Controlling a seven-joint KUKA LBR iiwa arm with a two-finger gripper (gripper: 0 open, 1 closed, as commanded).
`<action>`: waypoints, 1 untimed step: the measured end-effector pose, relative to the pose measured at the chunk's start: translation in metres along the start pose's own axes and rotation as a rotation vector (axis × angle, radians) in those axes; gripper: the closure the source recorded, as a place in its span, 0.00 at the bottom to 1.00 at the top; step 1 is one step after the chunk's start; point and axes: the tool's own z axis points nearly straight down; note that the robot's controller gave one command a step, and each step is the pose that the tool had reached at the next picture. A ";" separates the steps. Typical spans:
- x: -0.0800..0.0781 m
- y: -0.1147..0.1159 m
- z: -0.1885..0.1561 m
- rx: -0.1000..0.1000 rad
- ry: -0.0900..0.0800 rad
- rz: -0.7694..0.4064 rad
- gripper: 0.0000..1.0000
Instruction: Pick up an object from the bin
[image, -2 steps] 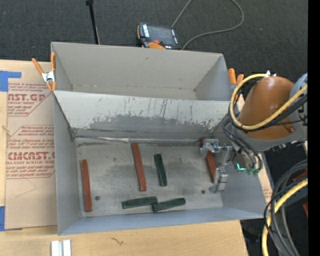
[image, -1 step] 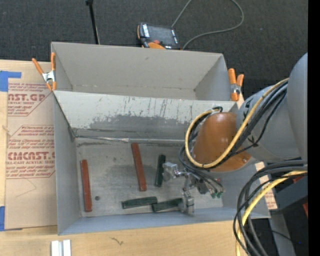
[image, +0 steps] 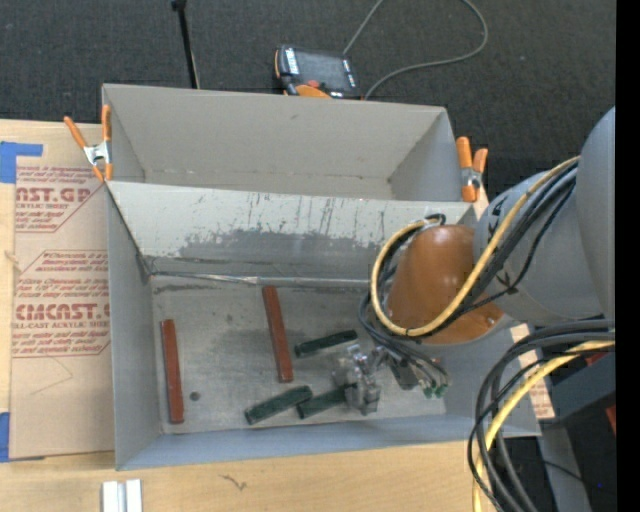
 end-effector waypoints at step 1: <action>-0.029 -0.021 -0.116 0.003 -0.007 0.036 1.00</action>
Offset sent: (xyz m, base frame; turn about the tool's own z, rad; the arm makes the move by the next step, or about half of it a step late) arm 0.0311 -0.0123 0.1114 0.0356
